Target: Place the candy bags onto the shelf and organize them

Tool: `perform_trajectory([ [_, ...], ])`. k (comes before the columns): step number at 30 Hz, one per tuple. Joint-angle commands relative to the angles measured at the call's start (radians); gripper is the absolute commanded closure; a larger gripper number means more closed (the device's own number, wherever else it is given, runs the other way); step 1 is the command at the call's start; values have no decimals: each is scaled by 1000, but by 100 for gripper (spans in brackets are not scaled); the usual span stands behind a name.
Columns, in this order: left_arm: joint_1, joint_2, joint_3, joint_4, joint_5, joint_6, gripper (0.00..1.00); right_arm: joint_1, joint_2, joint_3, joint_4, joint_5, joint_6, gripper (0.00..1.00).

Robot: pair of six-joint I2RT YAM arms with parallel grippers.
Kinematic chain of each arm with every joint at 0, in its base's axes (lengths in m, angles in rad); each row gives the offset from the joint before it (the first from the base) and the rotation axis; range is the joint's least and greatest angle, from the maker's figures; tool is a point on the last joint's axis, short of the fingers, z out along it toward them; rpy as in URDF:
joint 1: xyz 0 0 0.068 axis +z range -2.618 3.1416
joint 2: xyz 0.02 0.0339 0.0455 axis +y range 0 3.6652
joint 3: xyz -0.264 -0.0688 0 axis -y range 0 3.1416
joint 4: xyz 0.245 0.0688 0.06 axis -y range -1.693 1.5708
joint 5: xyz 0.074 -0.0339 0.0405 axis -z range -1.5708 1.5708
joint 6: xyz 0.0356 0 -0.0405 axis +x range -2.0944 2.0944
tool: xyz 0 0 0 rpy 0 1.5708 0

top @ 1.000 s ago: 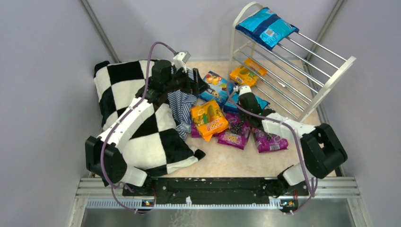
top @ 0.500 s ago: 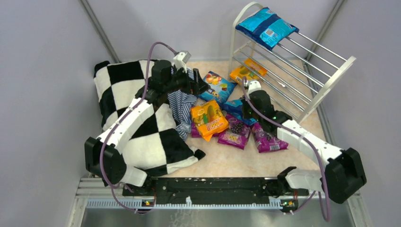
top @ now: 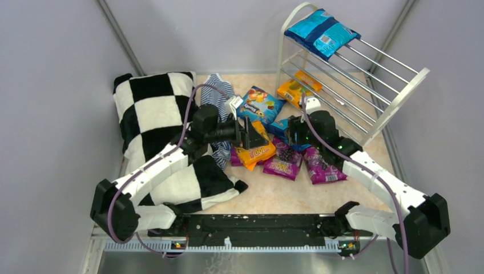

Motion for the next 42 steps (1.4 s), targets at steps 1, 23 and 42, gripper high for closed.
perform_trajectory([
  [1,-52,-105,-1,53,-54,-54,1,8,74,43,-76,45,-69,32],
  [23,-59,-245,-101,-79,-122,-54,1,169,439,124,-69,521,-120,84],
  [42,-59,-338,-98,-115,-270,-21,1,170,18,179,30,134,-149,100],
])
